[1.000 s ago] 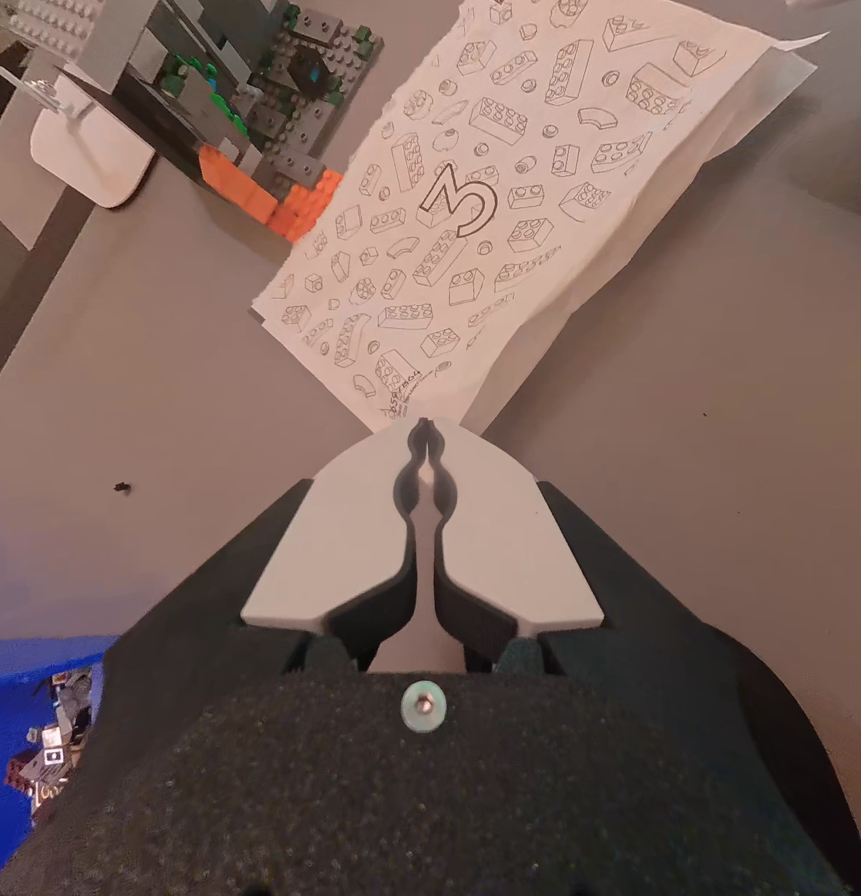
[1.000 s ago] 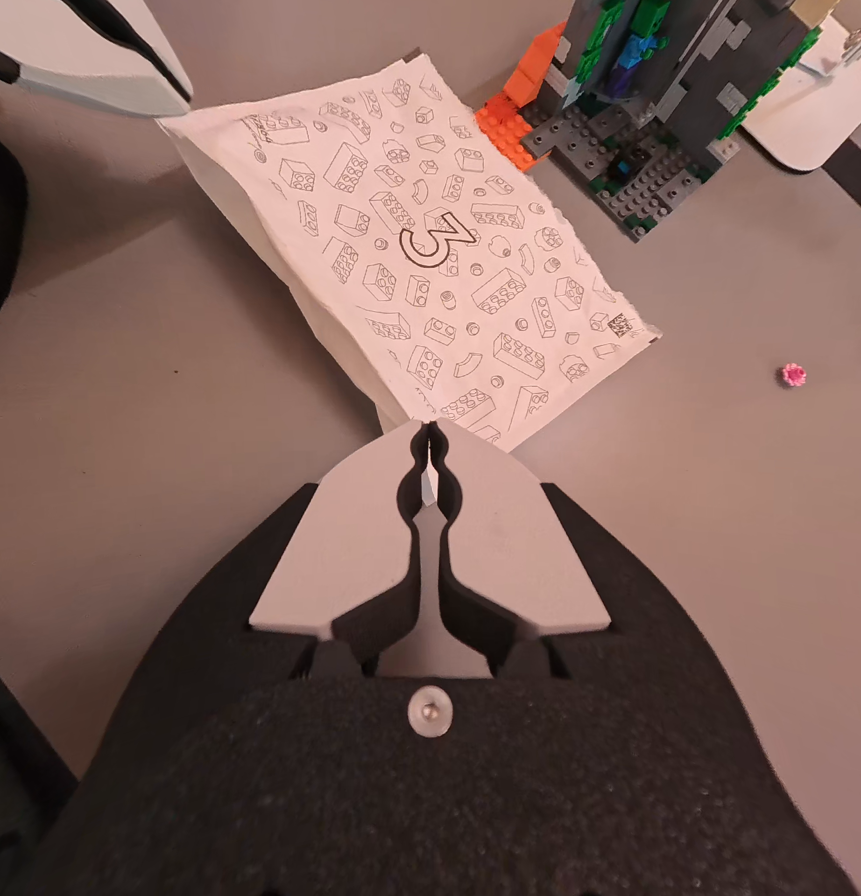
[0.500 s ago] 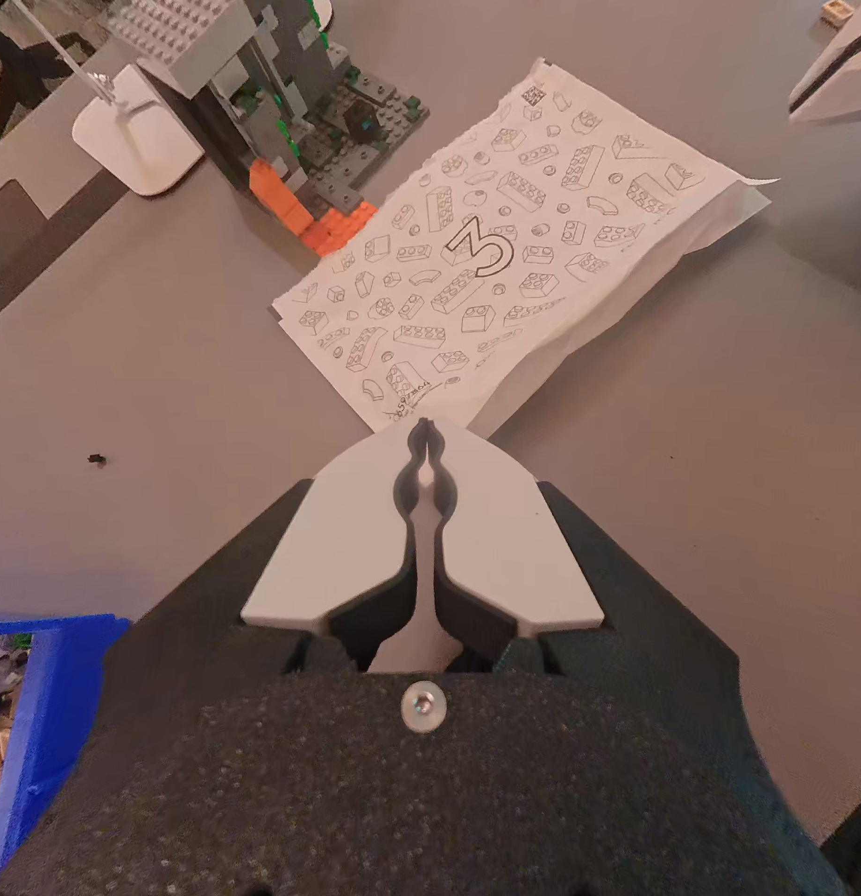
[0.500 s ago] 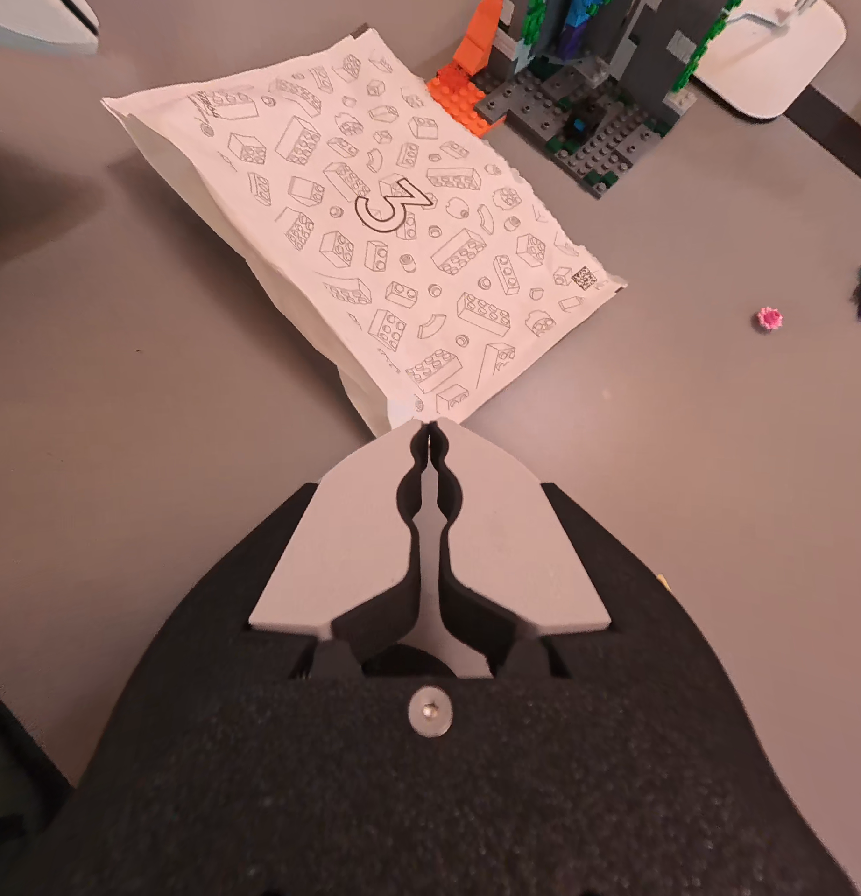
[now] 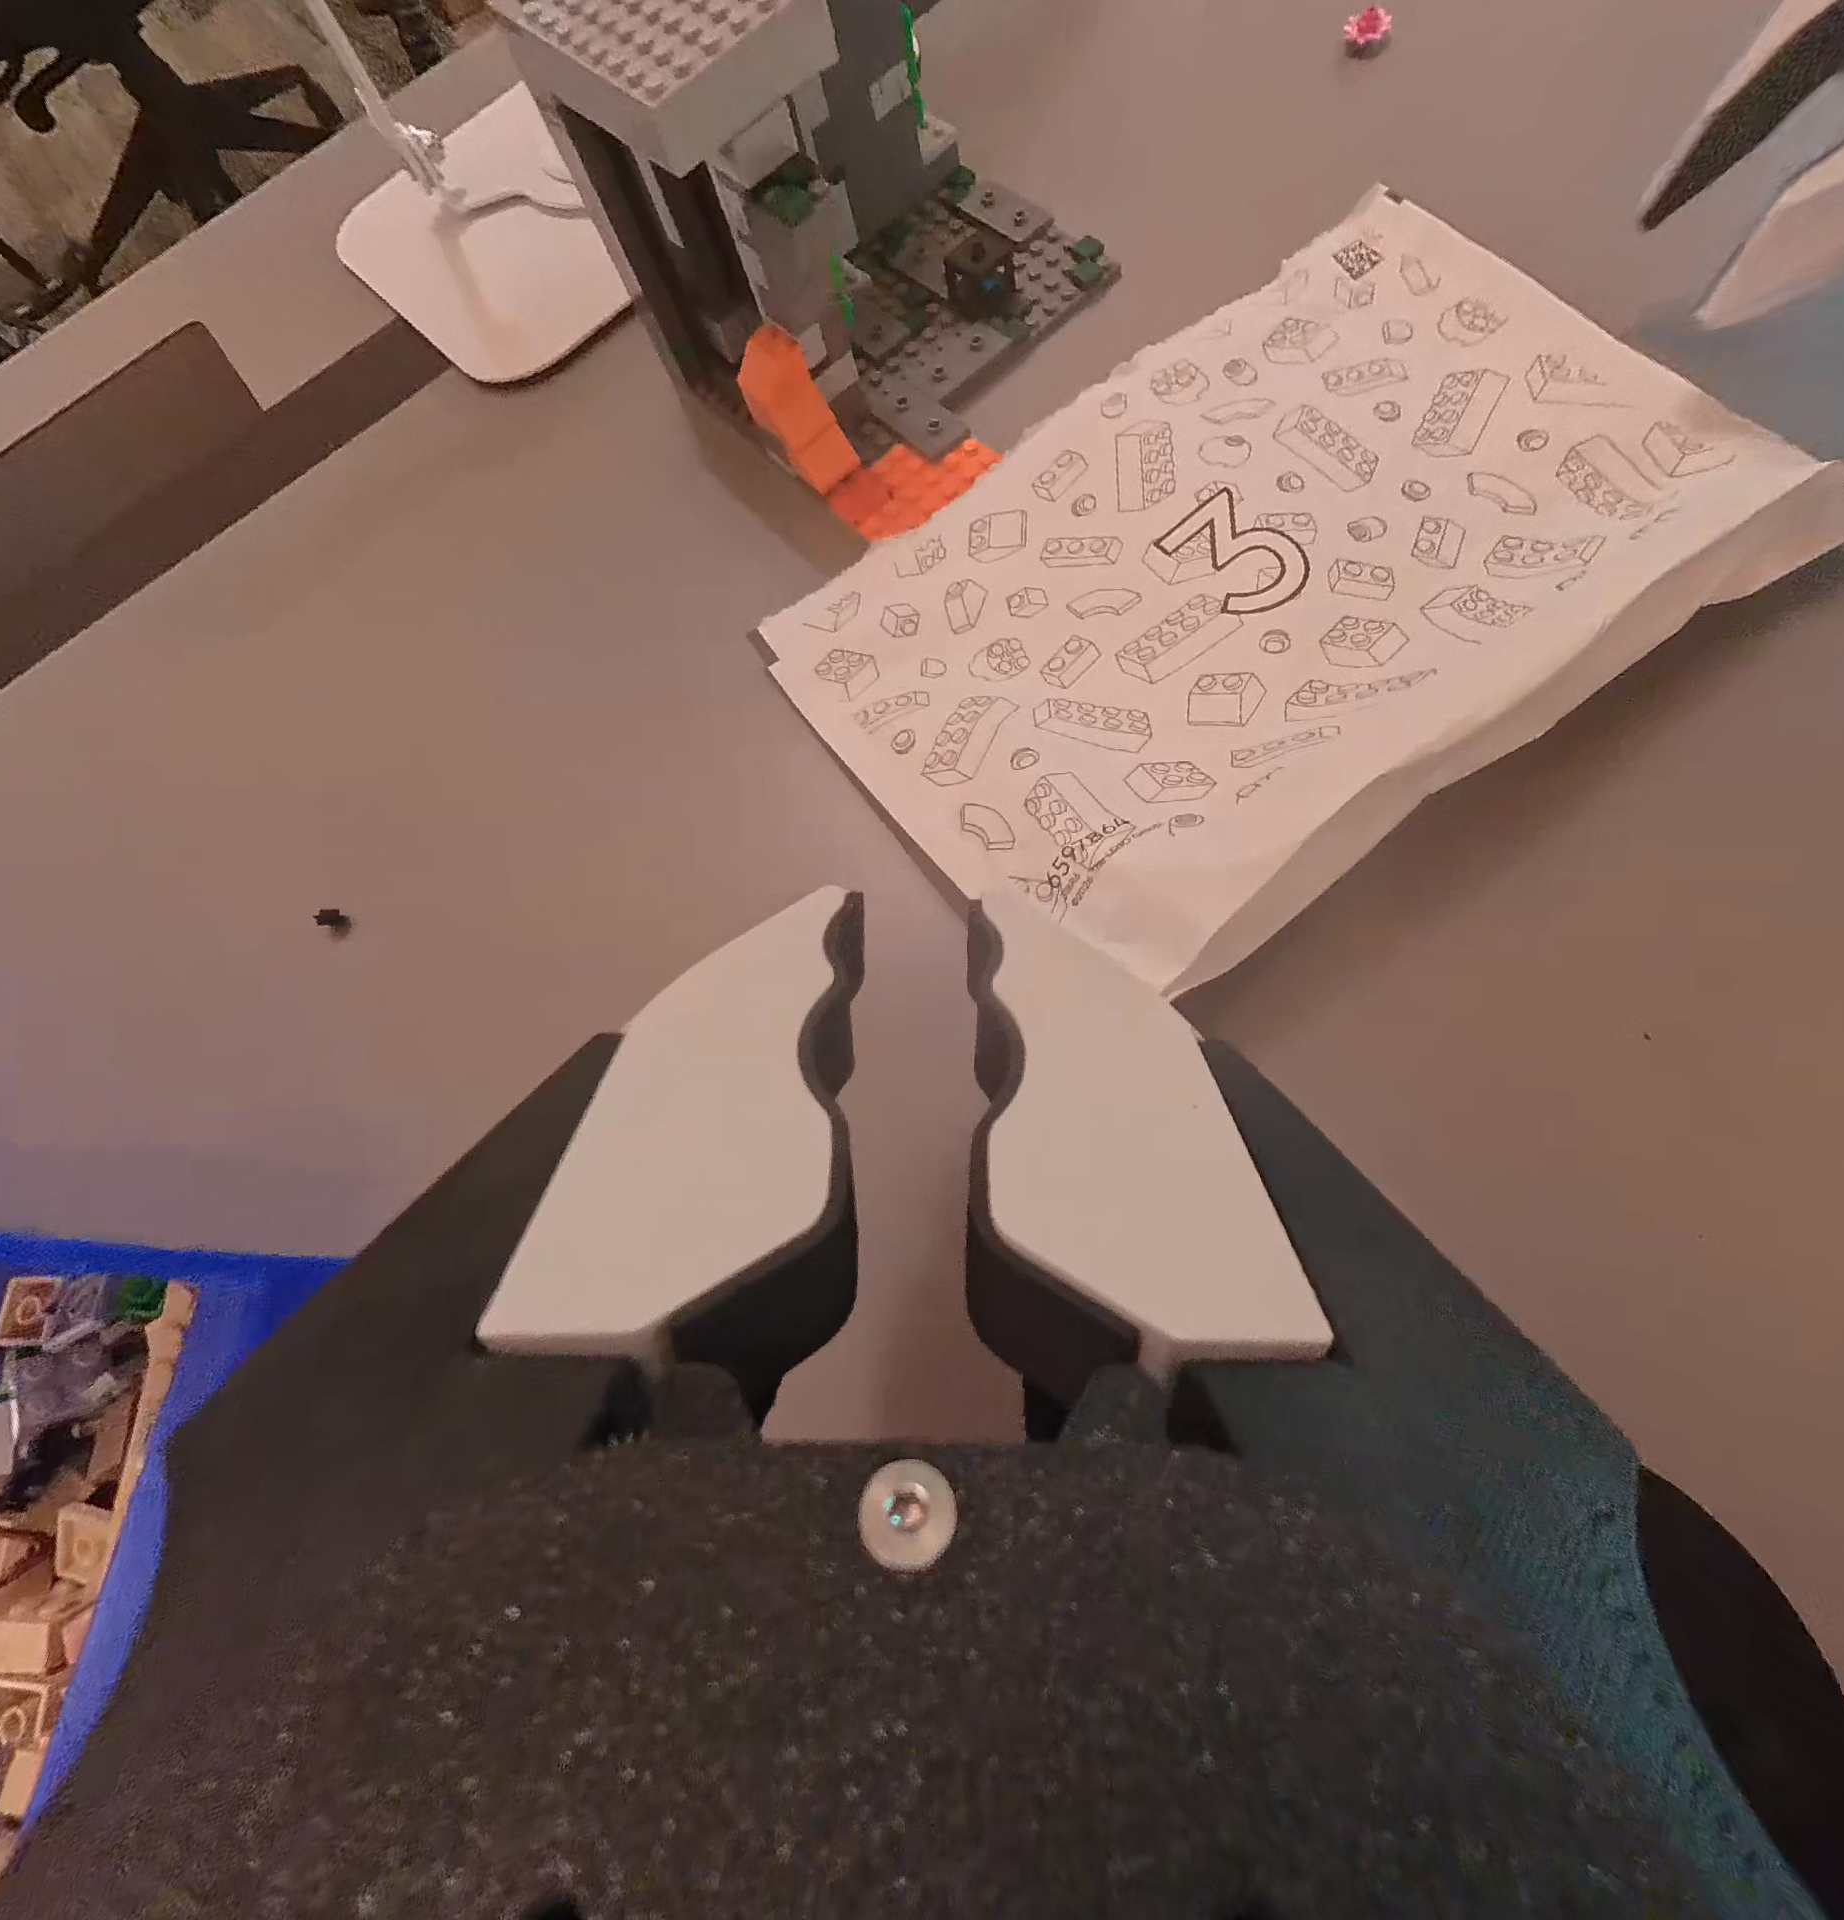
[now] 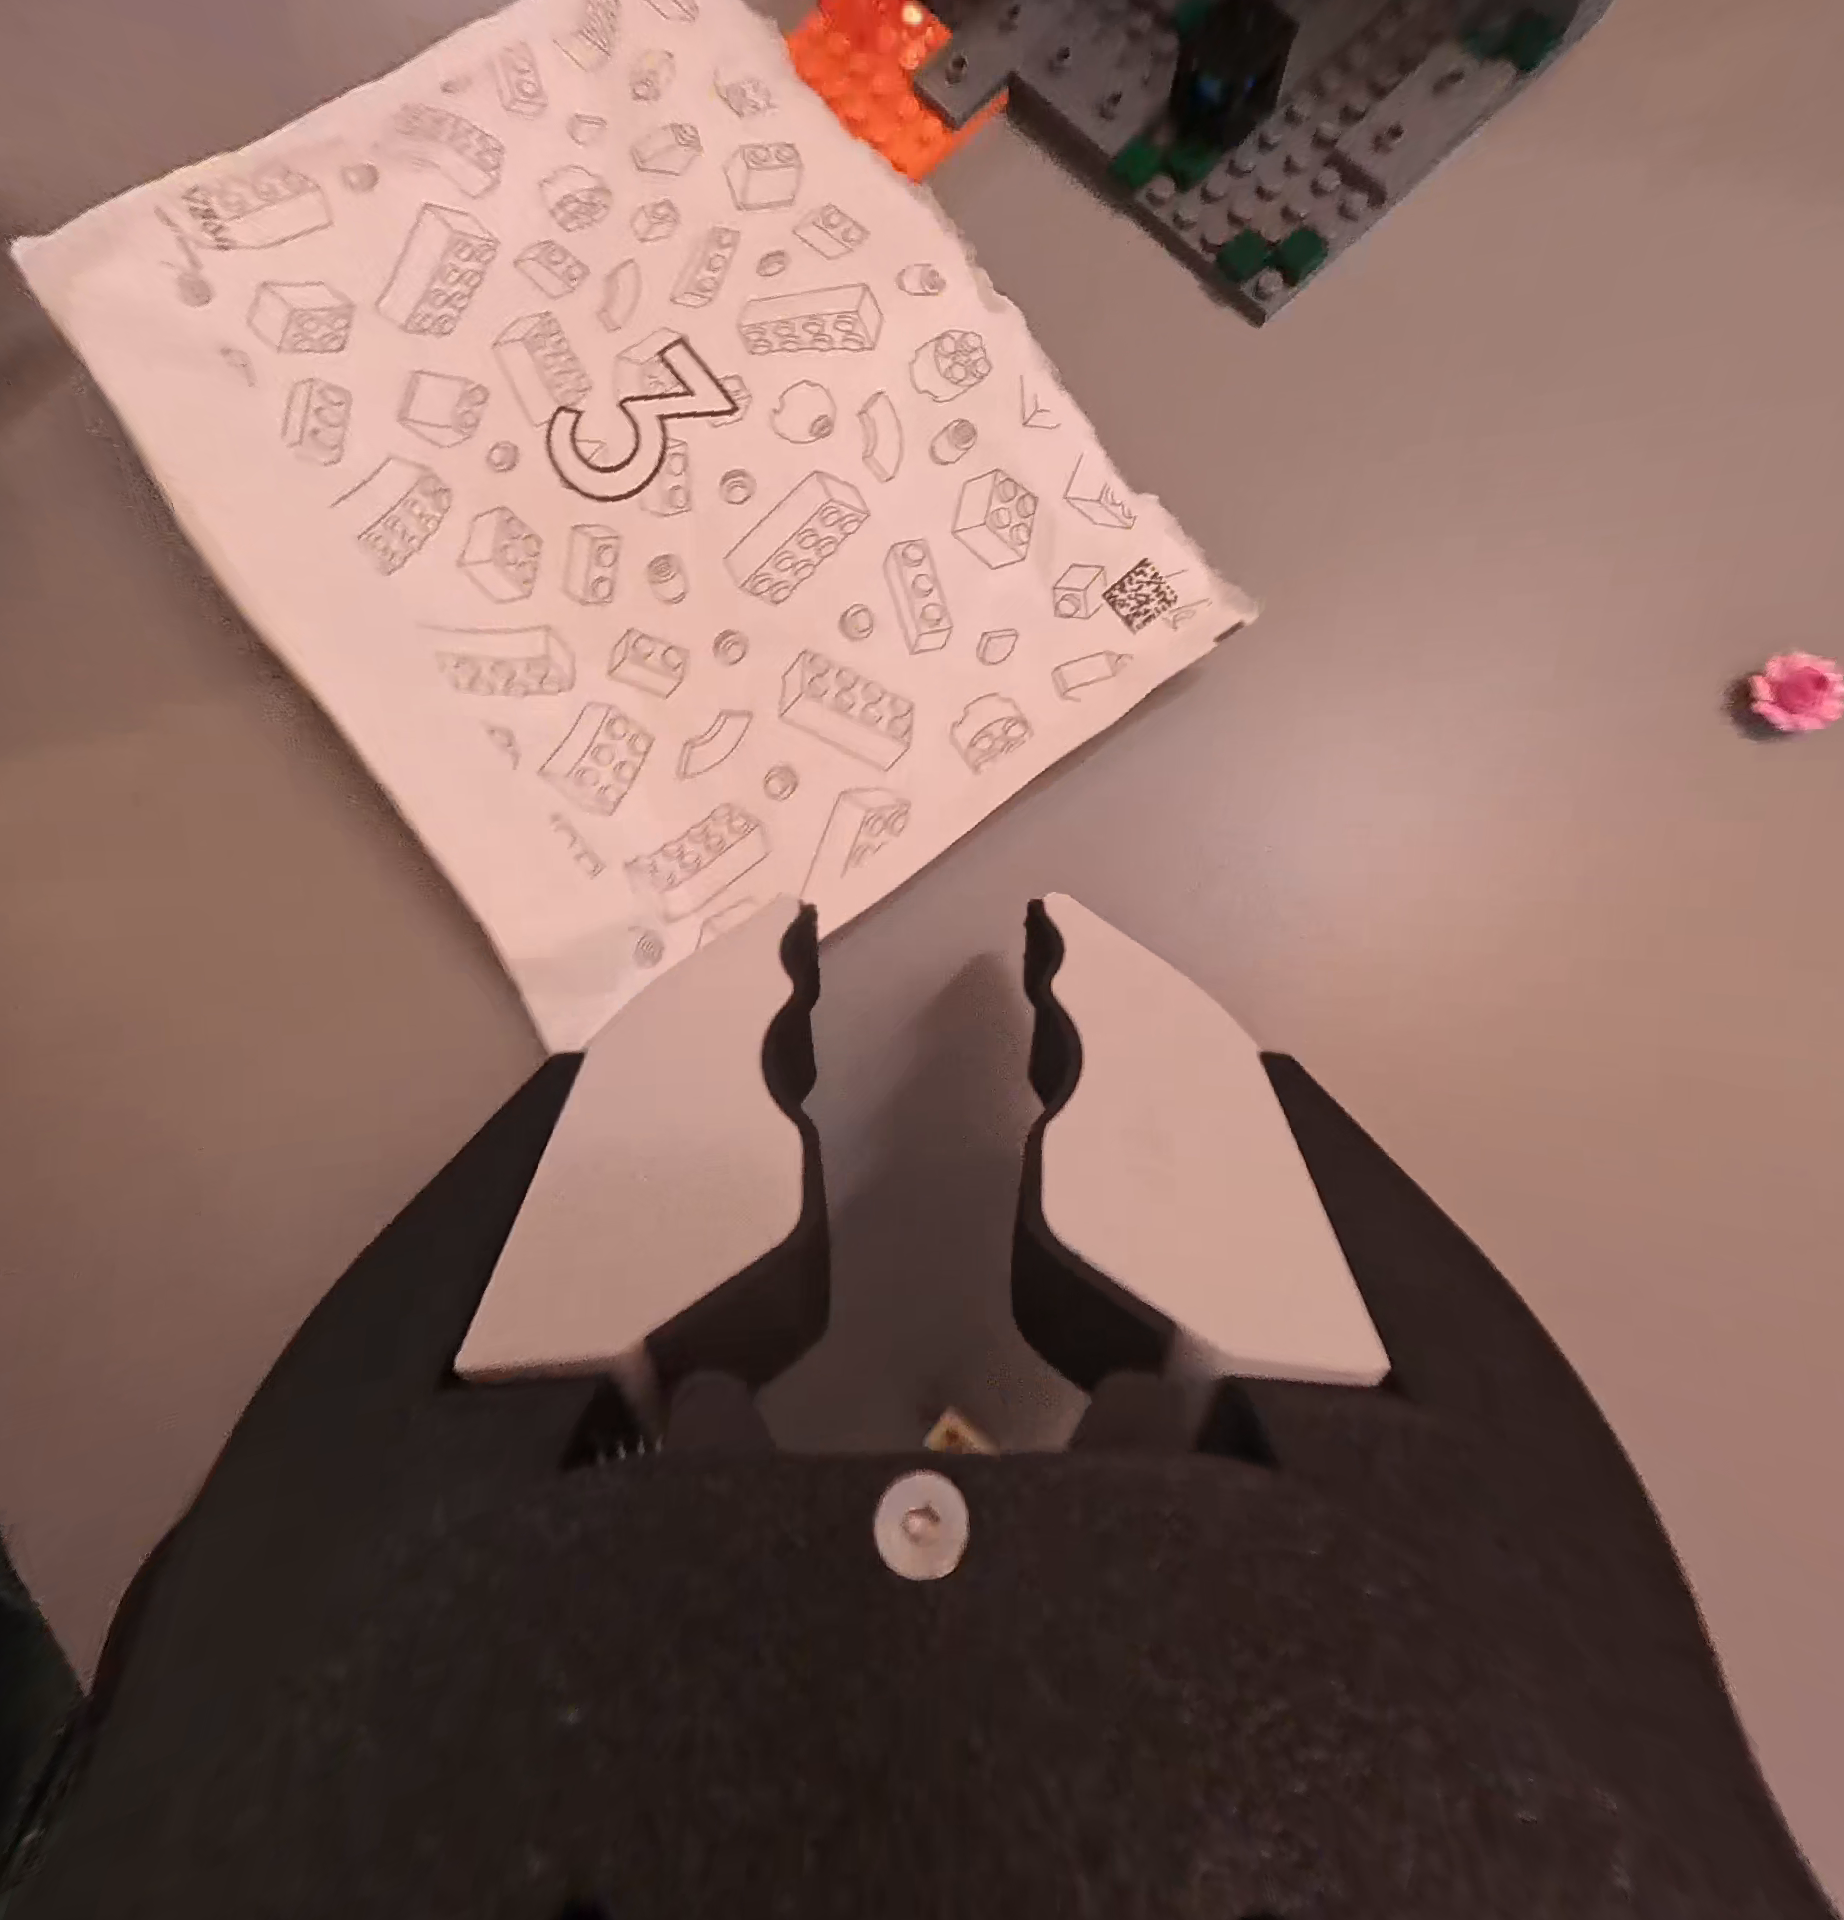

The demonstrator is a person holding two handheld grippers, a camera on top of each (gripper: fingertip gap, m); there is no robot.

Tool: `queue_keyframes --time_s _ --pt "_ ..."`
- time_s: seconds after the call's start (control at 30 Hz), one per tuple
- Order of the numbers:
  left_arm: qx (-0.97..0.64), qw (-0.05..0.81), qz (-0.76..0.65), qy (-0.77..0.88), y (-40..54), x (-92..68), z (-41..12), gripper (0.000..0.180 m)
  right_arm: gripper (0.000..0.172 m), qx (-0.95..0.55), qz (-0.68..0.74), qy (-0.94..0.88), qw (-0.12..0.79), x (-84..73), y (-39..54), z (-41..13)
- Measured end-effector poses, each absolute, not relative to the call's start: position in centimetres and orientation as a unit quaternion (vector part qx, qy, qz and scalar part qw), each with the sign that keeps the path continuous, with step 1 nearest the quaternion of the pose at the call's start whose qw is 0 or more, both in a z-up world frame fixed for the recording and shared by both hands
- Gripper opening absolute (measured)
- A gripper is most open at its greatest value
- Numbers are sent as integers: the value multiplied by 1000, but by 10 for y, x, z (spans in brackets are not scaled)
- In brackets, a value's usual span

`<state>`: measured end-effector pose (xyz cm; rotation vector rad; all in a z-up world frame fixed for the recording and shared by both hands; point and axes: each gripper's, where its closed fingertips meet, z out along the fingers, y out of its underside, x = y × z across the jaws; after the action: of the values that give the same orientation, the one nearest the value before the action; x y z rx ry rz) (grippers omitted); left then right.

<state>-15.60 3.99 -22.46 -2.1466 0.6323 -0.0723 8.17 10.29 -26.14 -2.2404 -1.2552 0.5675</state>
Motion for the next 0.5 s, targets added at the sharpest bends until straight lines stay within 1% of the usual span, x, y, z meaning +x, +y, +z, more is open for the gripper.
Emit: queue_keyframes --time_s 0.17,0.27,0.3,0.33,0.4,0.5 --pt "-867 440 -38 233 25 -170 -231 21 43 -837 235 -459 183 65 125 -275" --pt "-872 437 -42 219 15 -183 -234 20 41 -839 250 -453 168 56 133 -278" --pt "-873 436 -47 214 12 -186 -235 20 38 -840 252 -451 165 54 135 -278" --pt "-873 437 -54 211 10 -188 -235 19 31 -840 250 -452 166 53 136 -279" --pt "-873 438 -64 206 7 -191 -236 18 11 -838 240 -458 171 51 138 -282" --pt "-871 439 -68 209 7 -190 -238 17 1 -828 240 -476 171 51 136 -282"
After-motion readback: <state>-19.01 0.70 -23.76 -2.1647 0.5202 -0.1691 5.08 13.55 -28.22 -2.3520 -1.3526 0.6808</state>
